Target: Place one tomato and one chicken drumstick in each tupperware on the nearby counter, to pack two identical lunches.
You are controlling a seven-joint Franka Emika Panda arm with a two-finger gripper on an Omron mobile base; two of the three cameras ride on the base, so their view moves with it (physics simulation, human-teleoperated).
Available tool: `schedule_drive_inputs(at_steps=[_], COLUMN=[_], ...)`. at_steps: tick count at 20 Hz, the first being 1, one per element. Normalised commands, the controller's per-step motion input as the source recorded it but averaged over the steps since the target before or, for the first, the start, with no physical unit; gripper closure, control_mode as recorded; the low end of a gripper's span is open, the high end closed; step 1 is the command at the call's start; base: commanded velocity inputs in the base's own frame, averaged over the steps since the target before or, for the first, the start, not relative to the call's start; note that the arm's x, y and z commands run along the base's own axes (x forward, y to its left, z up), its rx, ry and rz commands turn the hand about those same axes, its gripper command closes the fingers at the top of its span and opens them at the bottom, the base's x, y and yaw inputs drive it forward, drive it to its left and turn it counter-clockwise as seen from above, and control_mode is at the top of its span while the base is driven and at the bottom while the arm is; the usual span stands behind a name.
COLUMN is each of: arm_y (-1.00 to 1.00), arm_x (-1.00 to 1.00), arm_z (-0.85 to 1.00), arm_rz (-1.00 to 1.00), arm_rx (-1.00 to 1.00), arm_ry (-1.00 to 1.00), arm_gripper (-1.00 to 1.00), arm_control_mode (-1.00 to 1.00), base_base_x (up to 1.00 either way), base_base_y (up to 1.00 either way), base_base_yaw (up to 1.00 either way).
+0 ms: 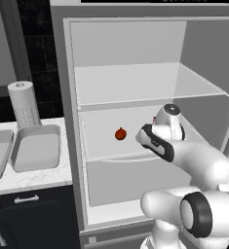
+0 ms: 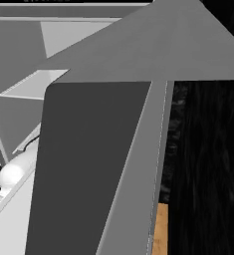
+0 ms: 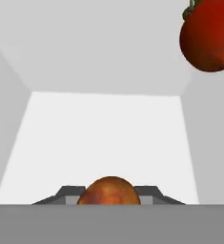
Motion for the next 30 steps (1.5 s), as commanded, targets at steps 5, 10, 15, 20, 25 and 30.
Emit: schedule_drive_inputs(at_steps=[5,10,15,20,25,30], arm_y=[0.01,0.03,0.00,0.01,0.04,0.00], arm_x=[-1.00,-1.00,-0.99,-0.71,-0.24,0.00], arm_z=[0.29,0.81,0.97,1.00,0.40,0.00], arm_rz=[-0.01,0.00,0.00,0.00,0.00,0.00], arm_rx=[0.03,-0.01,-0.02,0.00,-0.01,0.00], arm_ry=[0.13,0.00,0.00,0.00,0.00,0.00], arm_gripper=[1.00,1.00,1.00,1.00,1.00,1.00], arm_control_mode=[-1.00,-1.00,-1.00,-1.00,1.00,1.00], base_base_x=[0.00,0.00,0.00,0.00,-0.26,-0.51], base_base_y=[0.00,0.00,0.00,0.00,0.25,0.92], base_base_yaw=[0.00,0.00,0.00,0.00,0.01,0.10])
